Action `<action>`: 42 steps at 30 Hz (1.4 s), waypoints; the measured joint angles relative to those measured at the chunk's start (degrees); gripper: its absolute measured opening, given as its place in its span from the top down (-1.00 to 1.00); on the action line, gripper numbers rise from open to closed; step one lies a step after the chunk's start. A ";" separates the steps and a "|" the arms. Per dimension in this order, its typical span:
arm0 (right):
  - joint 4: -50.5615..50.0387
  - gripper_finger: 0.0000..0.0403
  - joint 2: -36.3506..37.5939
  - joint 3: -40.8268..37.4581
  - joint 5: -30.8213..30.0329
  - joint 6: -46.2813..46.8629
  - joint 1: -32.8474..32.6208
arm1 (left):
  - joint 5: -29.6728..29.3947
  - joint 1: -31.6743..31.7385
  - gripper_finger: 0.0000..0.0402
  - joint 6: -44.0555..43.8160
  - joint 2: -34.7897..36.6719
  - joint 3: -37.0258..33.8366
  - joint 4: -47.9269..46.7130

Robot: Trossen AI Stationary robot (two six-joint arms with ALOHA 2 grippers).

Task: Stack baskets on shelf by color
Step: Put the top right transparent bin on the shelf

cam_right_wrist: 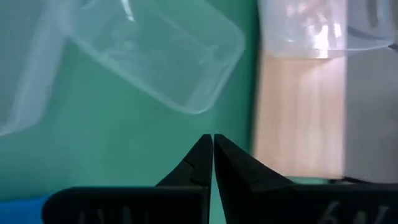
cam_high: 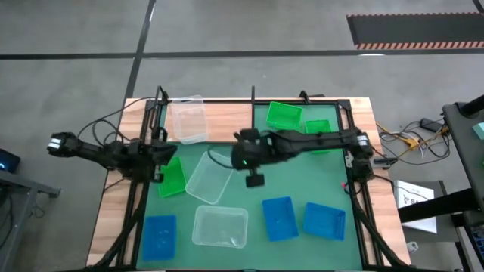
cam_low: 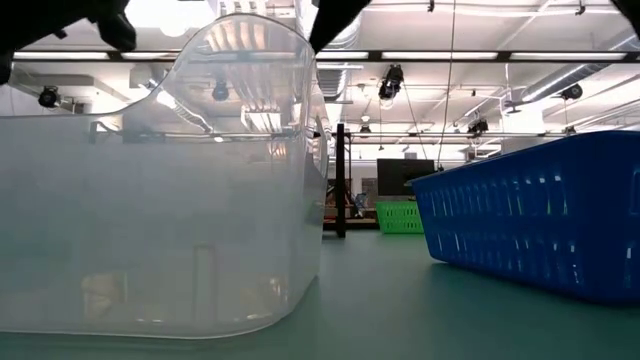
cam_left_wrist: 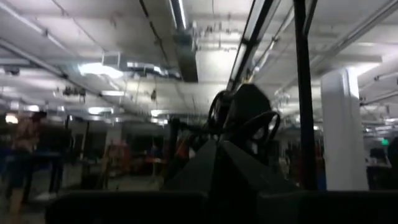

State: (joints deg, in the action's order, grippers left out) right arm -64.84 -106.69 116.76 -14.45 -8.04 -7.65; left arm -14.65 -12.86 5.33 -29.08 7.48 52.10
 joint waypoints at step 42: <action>18.73 0.96 17.74 -29.90 -0.60 10.54 -12.87 | -5.25 40.67 0.96 -5.89 -44.23 54.17 -122.26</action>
State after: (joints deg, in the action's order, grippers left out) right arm -46.10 -88.95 86.86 -15.05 2.50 -20.52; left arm -19.90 27.81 -0.56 -73.31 61.65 -70.16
